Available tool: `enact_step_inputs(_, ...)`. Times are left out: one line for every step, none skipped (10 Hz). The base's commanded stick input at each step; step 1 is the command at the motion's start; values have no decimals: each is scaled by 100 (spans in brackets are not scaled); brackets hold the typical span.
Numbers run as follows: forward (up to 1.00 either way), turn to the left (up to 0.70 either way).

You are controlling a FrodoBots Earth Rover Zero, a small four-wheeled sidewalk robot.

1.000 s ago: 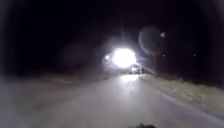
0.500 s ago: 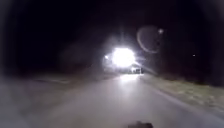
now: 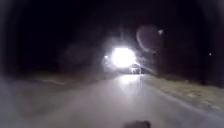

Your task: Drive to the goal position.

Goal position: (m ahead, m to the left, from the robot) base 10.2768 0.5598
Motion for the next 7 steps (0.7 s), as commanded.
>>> enact_step_inputs(85, 0)
enact_step_inputs(85, 0)
enact_step_inputs(85, 0)
enact_step_inputs(85, 0)
enact_step_inputs(85, 0)
enact_step_inputs(85, 0)
enact_step_inputs(85, 0)
